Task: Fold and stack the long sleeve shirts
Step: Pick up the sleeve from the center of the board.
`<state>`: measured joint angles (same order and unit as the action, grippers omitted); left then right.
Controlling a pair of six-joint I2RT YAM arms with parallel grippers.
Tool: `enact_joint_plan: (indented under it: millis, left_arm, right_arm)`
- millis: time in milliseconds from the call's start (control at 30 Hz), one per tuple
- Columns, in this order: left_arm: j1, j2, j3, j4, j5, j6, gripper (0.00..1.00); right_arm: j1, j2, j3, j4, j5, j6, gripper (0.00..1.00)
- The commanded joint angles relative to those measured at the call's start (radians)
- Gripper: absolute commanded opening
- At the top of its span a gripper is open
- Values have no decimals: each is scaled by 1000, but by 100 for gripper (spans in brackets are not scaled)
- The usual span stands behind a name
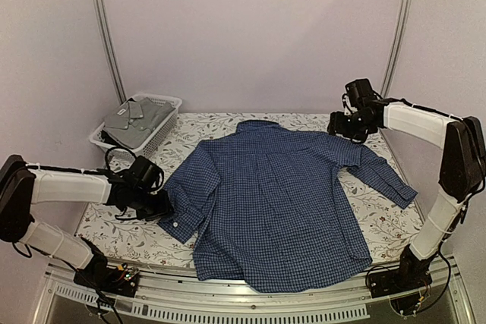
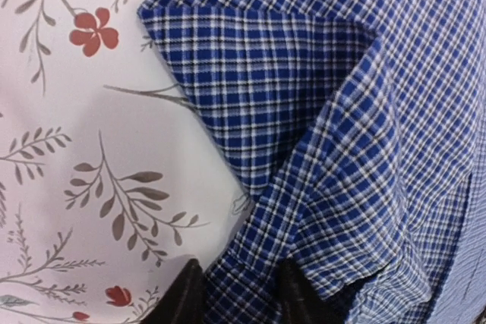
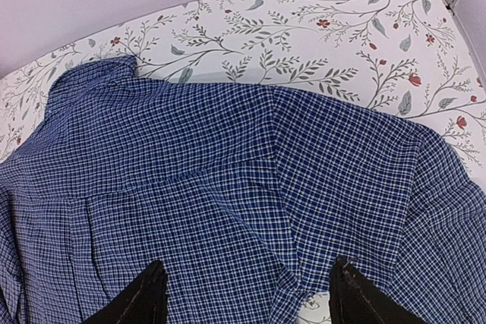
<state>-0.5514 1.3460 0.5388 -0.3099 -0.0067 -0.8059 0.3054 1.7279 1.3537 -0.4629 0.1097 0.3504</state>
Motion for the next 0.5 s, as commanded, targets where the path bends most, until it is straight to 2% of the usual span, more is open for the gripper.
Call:
enact_joint_plan:
  millis: [0, 133, 367, 467]
  left_arm:
    - [-11, -46, 19, -112, -89, -31, 23]
    - [-3, -137, 61, -180, -167, -23, 1]
    - [20, -234, 218, -272, -231, 77, 0]
    - [20, -260, 294, -250, -221, 151, 0]
  right_arm:
    - [37, -52, -3, 36, -14, -6, 71]
    - [59, -67, 5, 56, -31, -11, 72]
    - [117, -89, 23, 92, -60, -34, 76]
    - [130, -96, 23, 109, -87, -37, 76]
